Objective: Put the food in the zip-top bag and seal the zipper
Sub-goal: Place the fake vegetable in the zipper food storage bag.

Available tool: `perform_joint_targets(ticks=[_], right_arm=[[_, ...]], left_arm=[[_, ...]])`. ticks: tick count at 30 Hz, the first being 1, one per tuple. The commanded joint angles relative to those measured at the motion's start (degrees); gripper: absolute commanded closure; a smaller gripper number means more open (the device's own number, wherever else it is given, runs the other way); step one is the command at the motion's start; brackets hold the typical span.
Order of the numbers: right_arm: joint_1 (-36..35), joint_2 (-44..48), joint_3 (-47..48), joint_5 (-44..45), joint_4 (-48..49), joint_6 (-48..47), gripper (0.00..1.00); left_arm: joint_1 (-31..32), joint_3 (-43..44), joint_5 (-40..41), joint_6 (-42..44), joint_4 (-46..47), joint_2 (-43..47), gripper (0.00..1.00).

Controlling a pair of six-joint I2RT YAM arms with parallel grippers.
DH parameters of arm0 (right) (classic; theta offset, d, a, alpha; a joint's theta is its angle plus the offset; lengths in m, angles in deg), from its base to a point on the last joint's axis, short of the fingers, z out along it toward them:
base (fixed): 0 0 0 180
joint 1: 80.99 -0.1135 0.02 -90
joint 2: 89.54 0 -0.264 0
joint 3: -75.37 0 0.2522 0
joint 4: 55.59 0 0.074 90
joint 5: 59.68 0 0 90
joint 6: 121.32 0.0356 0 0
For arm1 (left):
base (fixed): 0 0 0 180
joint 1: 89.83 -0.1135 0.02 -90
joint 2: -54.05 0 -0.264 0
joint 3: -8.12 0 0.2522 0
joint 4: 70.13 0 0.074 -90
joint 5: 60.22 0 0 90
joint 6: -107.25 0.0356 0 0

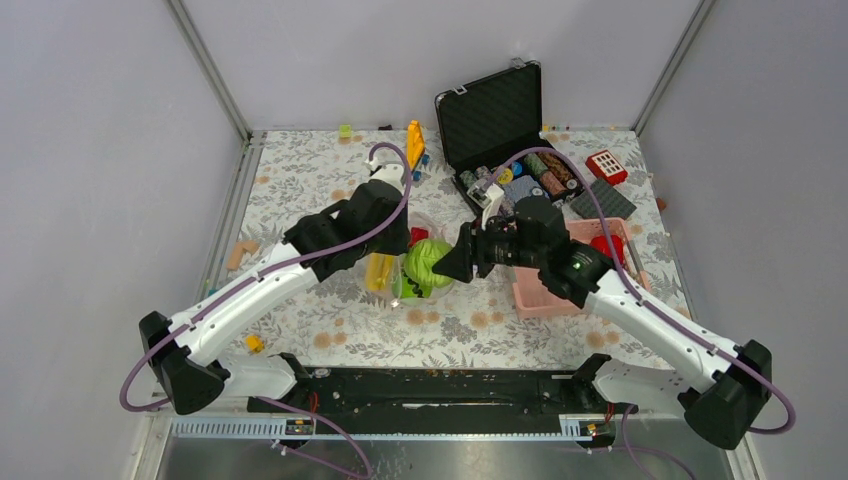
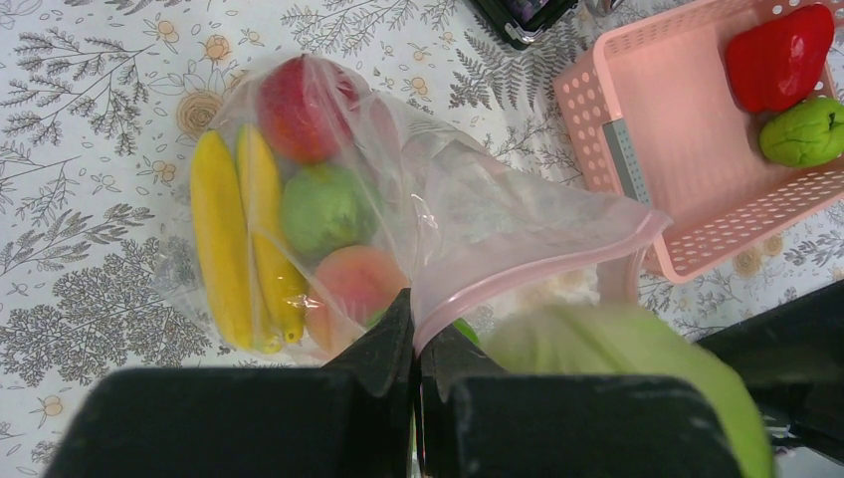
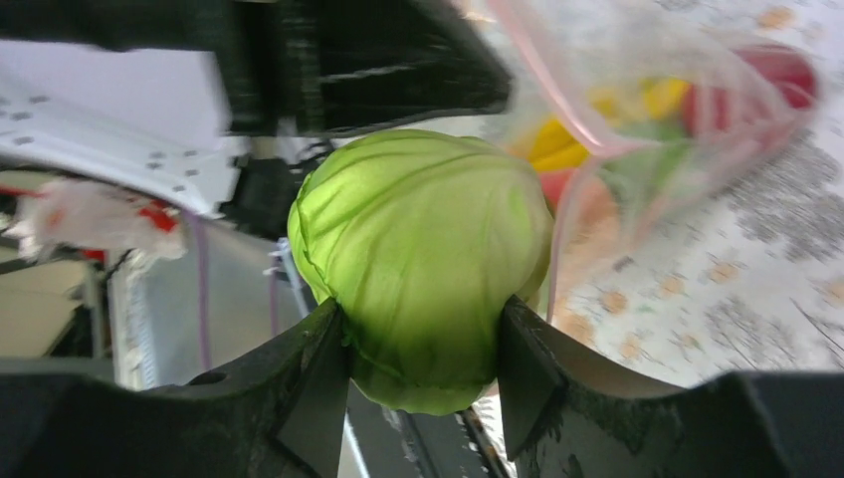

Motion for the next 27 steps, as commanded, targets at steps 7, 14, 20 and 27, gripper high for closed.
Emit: perform_joint_targets(ticks=[7,14,20,27], right_arm=[[-8.7,-7.2,7.1,40.8,-5.0,-1.2,0.76],[-13.0,-12.0,10.0,55.2,-1.2,7.4,0.74],[-15.2,-15.7,12.1,57.0,-0.2,10.2,0.68],[-16.4,-21.0,15.0,55.6,-5.0,9.2,0.63]], left_arm=[[-0.2,0.7,-6.4,1.3,4.8,4.3,1.0],[-0.2,0.4,-9.0,1.1,5.5,4.5,1.0],[-0.2,0.7,-10.4,0.8,6.2,4.4,1.0],[-0.3,0.4,-9.6,0.1,7.3,6.7,1.0]])
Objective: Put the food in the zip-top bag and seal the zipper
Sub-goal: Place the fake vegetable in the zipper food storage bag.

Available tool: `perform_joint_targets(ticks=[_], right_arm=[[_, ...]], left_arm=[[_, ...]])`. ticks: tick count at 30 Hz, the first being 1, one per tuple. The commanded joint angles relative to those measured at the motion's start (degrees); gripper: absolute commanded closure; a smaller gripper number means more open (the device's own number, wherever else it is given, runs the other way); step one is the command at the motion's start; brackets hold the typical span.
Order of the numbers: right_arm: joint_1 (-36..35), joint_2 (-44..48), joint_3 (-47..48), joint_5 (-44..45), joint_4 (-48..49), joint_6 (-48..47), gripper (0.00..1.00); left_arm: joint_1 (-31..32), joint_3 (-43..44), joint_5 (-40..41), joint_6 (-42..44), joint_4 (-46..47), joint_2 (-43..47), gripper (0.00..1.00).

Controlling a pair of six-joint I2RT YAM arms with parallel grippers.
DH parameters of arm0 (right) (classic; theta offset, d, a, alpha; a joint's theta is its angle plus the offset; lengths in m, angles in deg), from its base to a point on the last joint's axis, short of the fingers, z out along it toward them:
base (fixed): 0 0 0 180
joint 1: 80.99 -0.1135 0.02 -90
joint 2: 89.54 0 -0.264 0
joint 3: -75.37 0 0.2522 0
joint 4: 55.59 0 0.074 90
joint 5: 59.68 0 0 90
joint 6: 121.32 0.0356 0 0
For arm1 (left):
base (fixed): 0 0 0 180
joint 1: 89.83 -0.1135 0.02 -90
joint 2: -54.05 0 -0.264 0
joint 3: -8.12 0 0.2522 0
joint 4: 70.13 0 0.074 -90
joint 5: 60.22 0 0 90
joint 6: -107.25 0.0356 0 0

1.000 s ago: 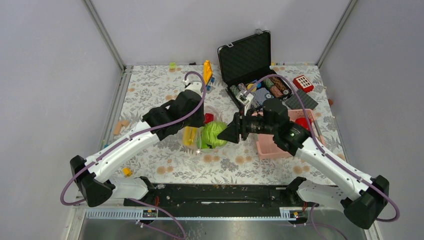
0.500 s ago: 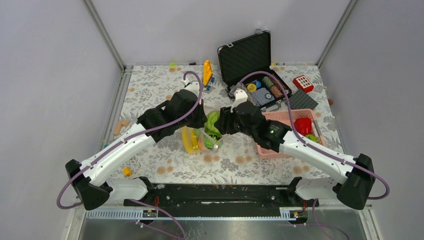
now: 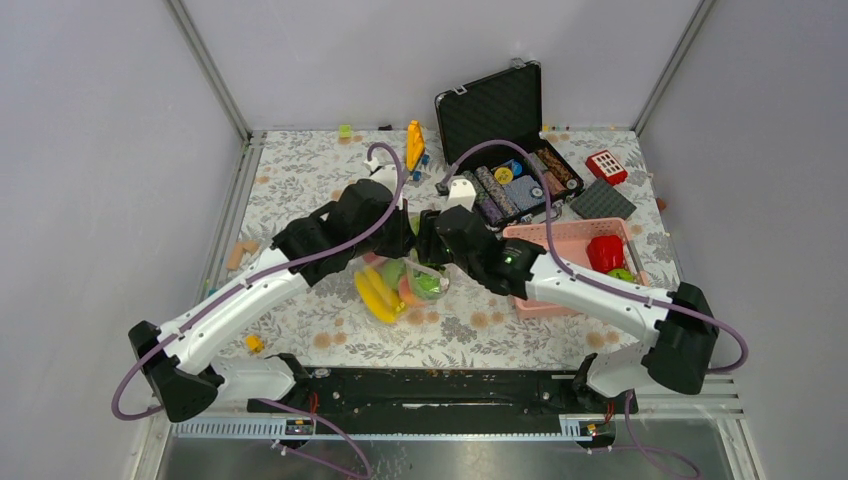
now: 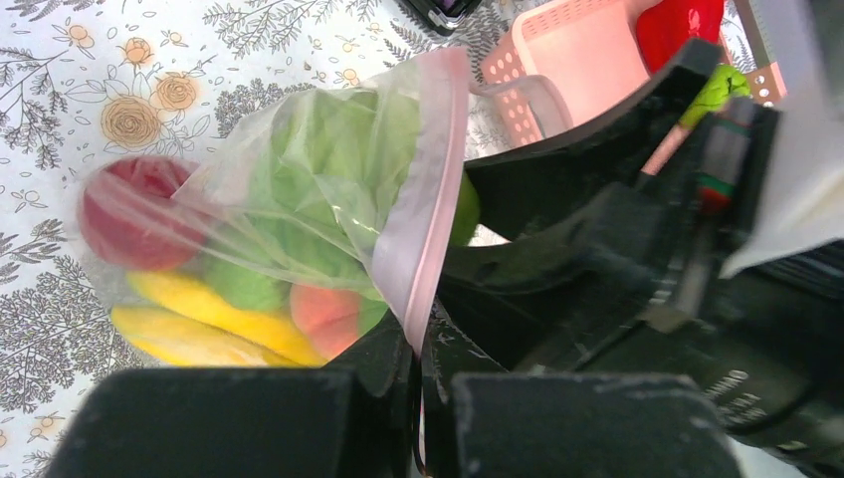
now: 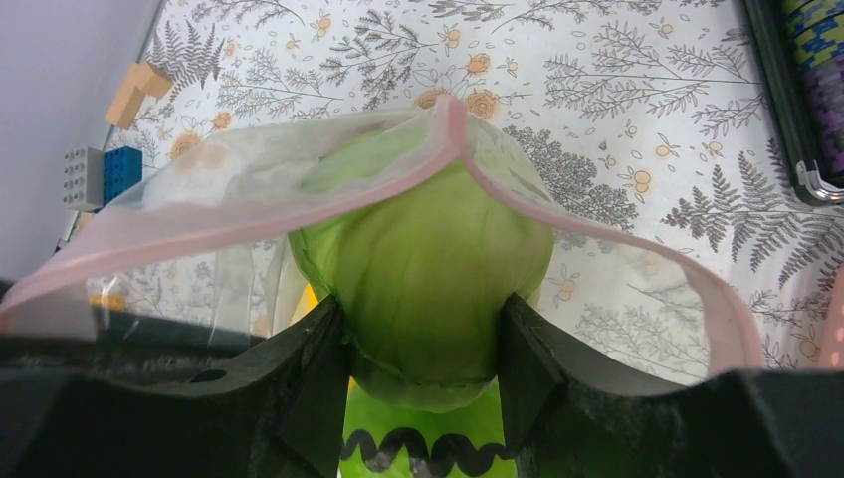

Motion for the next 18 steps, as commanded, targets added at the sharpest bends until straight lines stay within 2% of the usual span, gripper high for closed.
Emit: perform_joint_targets(ticks=[1,5,8,11,13,18], right_arm=[[-1.3,-3.1,4.4,2.8,-0.9,0.1,0.63],[-1.7,-3.2,3.8,-2.7,0.6,-2.7,0.6],[-2.0,-2.8,3.5,-7.3,1.3,-5.5,0.49],[-2.1,-3.7,5.8,-11.7,-2.1,-9.6,0.39],[-2.1,-4.5,8.0,-13.6,-5.8,-12.3,0.25],[-2.1,-2.3,10.5,-12.3,-12.3,-15.8,0.01]], left_arm=[[-0.1,0.8,-1.2,-0.6,5.6,4.3,1.0],[-0.1,0.0,1.3,-1.0,5.7,6.0,1.0],[-0.1,-0.7,3.0,-1.5,5.5,6.9,1.0],[-0.1,-1.0,3.3,-1.5,5.7,7.8,1.0],[-0.1,-1.3,4.0,-1.5,5.7,8.3,1.0],[-0.1,-2.9,8.1,-2.5,5.3,9.7,1.0]])
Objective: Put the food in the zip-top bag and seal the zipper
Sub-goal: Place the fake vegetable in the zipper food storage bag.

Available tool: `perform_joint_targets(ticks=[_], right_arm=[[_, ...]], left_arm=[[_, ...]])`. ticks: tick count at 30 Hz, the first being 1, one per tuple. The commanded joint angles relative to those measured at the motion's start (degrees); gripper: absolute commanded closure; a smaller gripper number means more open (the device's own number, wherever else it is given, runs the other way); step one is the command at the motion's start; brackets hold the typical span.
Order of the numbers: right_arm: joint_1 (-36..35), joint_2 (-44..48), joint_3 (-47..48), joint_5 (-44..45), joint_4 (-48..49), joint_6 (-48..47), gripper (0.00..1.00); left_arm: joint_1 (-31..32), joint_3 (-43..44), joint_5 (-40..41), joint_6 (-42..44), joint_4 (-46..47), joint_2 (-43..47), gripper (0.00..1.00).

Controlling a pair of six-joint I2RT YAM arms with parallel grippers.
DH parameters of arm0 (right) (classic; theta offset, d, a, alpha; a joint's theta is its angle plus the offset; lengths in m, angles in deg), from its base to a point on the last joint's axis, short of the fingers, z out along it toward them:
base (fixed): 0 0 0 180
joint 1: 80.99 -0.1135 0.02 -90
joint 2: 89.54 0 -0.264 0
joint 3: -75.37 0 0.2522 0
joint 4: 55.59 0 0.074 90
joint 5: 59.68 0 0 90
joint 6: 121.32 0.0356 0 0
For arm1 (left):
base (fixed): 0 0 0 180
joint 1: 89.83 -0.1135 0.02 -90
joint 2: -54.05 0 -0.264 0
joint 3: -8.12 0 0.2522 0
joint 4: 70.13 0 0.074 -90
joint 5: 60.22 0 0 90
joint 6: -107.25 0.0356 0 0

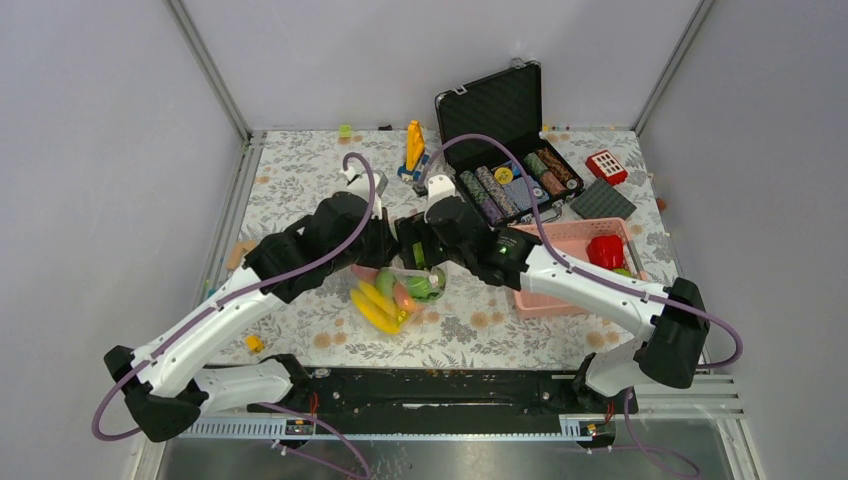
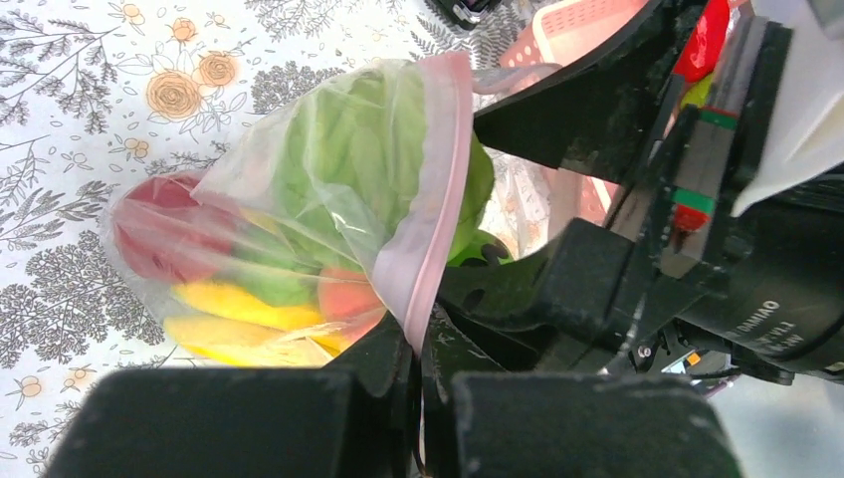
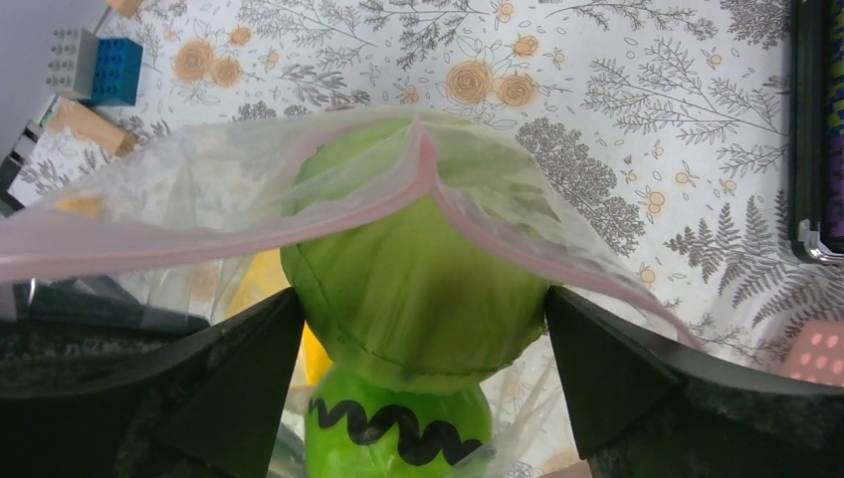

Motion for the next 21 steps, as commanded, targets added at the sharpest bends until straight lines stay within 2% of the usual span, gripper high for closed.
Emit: perform_joint_targets(ticks=[1,9,14,17,21], right_arm=[[-1.2,2.9,3.3,-4.3,-6.7,-6.5,0.0],[-1.1,12.7,1.6,-3.9,-6.3,-9.2,0.0],[-1.1,17.1,-1.2,2.8,-6.0,-7.5,0.0],[-0.9,17.9,-2.8,6.5,-6.1,-4.5,0.0],[-0.5,14.8,-2.4,6.2,-7.9,-1.8,0.03]], left_arm=[[-0.1,-0.4,6.2,-1.7,8.8,2.3,1.0],[-0.2,-1.1,7.7,-2.1,8.3,3.3,1.0],[-0.1,-1.3,7.9,-2.1,8.3,3.7,1.0],[-0.2,-1.1,7.8,-2.0,8.3,3.5,1.0],[-0.1,-0.4,7.4,-1.7,8.3,3.0,1.0]])
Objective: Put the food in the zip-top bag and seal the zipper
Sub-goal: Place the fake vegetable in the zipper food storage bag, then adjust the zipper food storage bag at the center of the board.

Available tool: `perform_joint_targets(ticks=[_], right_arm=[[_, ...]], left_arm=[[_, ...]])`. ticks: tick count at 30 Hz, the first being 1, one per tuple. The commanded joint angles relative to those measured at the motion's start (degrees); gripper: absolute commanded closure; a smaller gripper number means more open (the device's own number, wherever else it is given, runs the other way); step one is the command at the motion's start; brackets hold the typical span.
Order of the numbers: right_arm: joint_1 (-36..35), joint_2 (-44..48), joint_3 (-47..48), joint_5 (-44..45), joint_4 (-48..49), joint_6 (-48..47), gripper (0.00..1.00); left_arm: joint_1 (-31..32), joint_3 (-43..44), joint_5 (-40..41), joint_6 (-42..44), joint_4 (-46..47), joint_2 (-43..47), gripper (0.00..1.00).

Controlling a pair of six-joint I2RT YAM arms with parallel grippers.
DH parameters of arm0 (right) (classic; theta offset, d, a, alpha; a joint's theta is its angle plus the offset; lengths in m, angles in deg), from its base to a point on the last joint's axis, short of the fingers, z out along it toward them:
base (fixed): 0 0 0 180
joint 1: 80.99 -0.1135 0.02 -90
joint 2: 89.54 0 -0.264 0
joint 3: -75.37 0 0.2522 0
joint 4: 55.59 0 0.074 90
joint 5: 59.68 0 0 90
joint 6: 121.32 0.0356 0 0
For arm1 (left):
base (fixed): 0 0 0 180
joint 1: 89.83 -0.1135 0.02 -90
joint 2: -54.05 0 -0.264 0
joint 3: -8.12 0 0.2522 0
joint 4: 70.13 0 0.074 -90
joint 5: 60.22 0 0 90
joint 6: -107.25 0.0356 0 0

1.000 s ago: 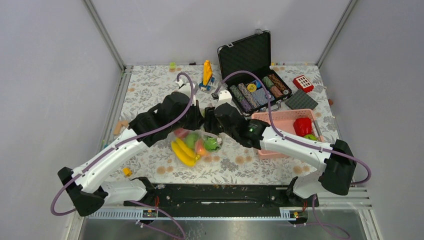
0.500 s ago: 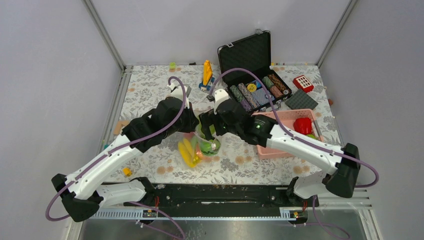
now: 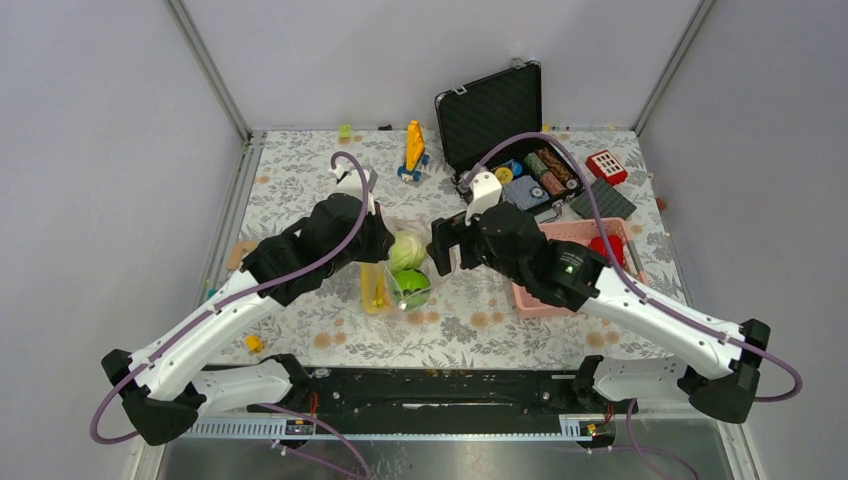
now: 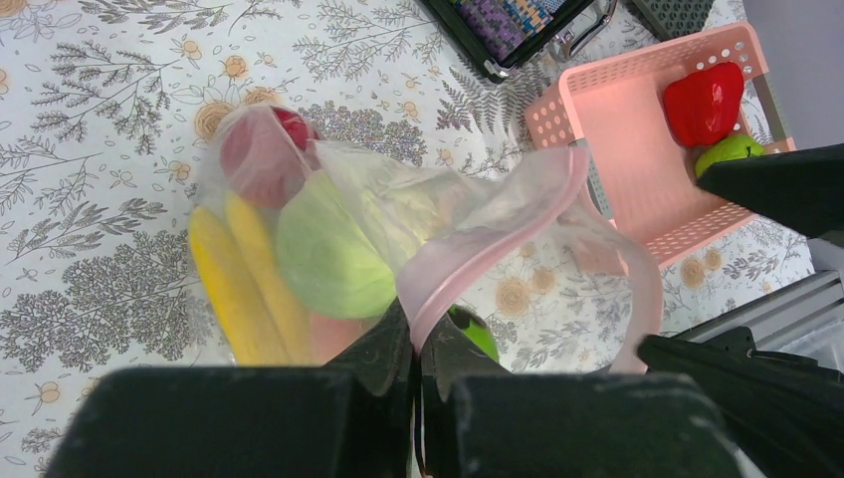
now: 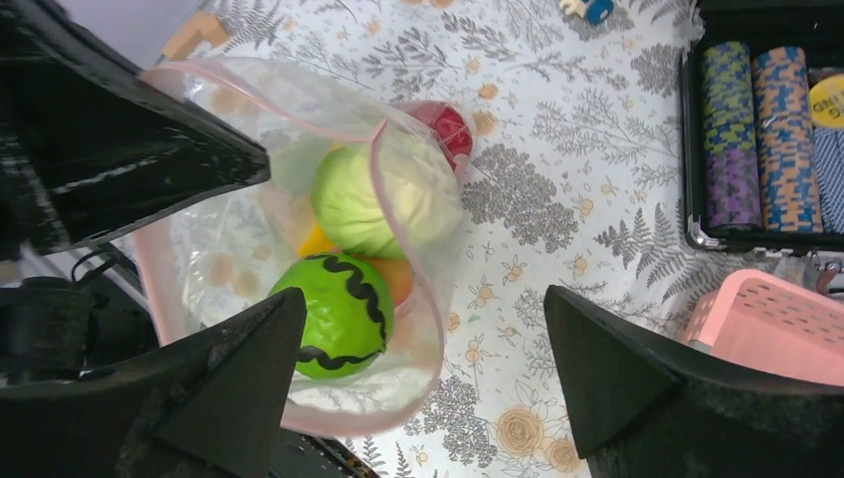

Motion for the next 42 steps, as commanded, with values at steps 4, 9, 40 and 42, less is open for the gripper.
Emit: perform_joint_targets(ticks=[4,9,40,42], right_arm=[[0.4,-6.7,2.5,3.6,-4.6,4.4,0.37],[0.4,-5.3,3.3,4.4,-3.4,2.0,0.98],[8.3,-10.1,14.5,-12.6,-9.7,-3.7,0.16],[9.6,-9.0,12.1,-12.6,-8.7,-1.1,0.01]], left_arm=[[-0.2,1.5,1.3,-0.1,5.5,0.8,1.0],[-0.2,1.1,3.7,0.2,5.0,0.5,1.0],[-0.2,1.8,9.9,2.6,-0.9,2.7,1.0],[-0.2,1.3,12.3,1.5,-0.7,2.1,1.0]])
